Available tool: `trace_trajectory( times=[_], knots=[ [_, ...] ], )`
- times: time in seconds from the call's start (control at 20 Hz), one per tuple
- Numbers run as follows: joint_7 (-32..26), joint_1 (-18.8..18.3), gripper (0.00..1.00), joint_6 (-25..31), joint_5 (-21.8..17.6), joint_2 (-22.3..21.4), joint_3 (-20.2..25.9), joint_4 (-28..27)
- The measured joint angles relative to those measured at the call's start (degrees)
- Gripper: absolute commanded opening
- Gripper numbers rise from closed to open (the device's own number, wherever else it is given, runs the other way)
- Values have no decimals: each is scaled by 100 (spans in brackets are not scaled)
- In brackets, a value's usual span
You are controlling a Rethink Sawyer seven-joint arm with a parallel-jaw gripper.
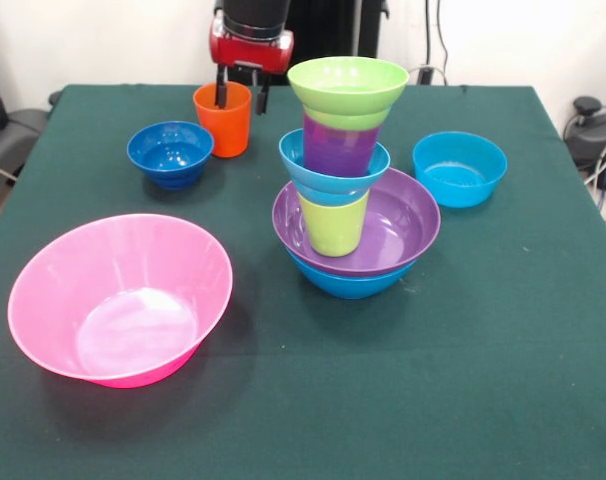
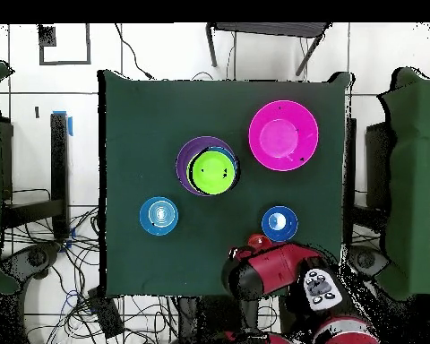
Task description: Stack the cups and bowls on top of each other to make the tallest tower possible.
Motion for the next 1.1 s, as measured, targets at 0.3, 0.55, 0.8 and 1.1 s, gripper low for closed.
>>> trace_trajectory(
  times=[0.3, 0.55, 0.8, 1.1],
  knots=[
    [0, 165, 100, -283, 1, 279, -225, 4],
    [0, 241, 100, -406, 1, 454, -378, 6],
    [0, 406, 100, -513, 2, 580, -564, 6],
    [0, 631, 100, -707, 4, 692, -827, 6]
  ],
)
